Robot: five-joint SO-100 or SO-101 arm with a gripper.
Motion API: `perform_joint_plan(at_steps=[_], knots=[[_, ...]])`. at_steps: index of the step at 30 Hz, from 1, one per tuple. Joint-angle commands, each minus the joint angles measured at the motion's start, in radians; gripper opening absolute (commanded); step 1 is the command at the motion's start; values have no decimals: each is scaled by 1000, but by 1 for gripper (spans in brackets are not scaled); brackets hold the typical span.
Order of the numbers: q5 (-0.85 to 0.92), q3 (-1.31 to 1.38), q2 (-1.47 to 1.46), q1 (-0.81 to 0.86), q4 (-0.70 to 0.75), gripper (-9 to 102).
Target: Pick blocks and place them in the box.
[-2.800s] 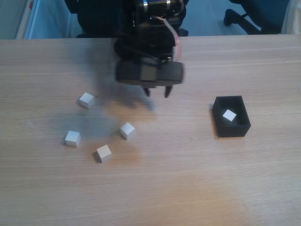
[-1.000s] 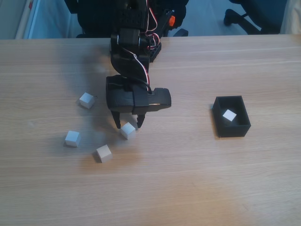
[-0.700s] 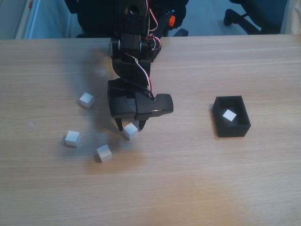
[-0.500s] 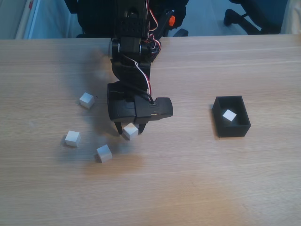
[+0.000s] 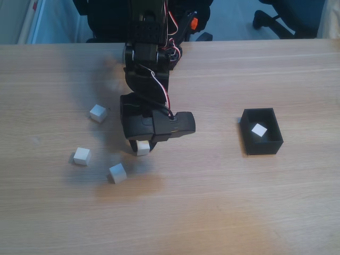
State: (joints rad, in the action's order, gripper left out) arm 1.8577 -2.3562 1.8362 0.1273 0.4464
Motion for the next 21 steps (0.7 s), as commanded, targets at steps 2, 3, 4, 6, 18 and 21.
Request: perform_joint_plan(at_steps=[2,3,4,6,18,21], knots=[[8,34,84,-6,44,0],[8,31,110,-15,63,0],[0,26,137,-28,84,0],[-21,14,198,-66,133,0],[-262,26,486,-460,347,1],[-370,86,469,-549,373,1]])
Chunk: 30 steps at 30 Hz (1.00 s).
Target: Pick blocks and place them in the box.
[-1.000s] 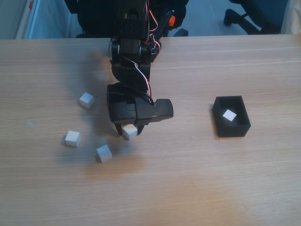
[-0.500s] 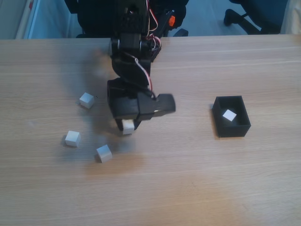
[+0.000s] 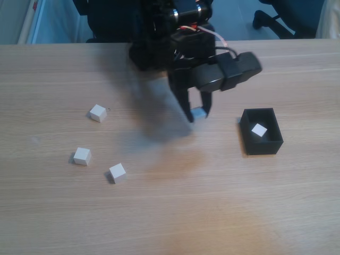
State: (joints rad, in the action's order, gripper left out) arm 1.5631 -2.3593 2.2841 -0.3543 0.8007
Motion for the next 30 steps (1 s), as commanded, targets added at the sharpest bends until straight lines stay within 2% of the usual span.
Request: perform_joint_plan(at_steps=[1,8,14,22,30], knots=[[-114,112,9,-97,28,1],[-367,390,-163,-268,204,0],[-503,601,-308,-341,314,1],[-638,773,-462,-362,344,10],[-690,857,-535,-390,360,14]])
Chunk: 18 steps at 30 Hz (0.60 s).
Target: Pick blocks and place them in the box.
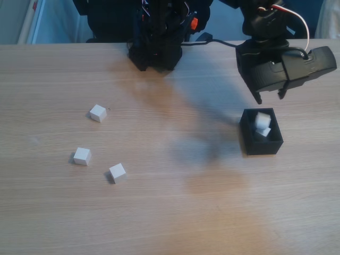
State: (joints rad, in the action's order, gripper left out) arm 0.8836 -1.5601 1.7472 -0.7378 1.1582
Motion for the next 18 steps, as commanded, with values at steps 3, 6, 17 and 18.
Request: perform_joint_plan(at_steps=[3,6,17,18], knots=[[-12,54,0,-6,8,14],[-20,37,6,14,20,14],[115,-321,282,276,25,12],[143,-353,311,310,25,13]])
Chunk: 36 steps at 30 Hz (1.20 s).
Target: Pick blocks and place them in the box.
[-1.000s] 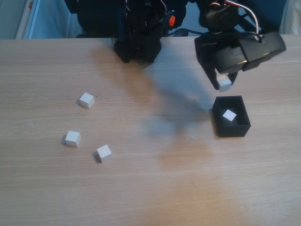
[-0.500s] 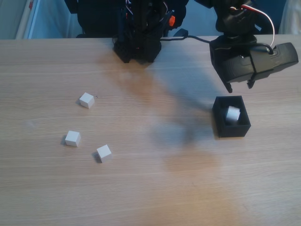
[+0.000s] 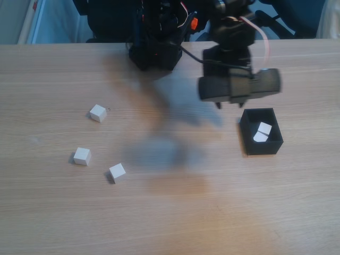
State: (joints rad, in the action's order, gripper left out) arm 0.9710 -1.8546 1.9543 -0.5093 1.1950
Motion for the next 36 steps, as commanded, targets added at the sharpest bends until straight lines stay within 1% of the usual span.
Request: perform_joint_plan(at_steps=[1,4,10,17,20,25,29,36], knots=[[80,-87,130,118,-12,13],[166,-172,199,227,-14,12],[364,-351,316,454,-72,13],[581,-492,377,721,-135,13],[672,-532,382,831,-178,13],[828,-583,380,997,-290,14],[904,-591,342,1086,-344,15],[925,-560,287,1146,-379,15]])
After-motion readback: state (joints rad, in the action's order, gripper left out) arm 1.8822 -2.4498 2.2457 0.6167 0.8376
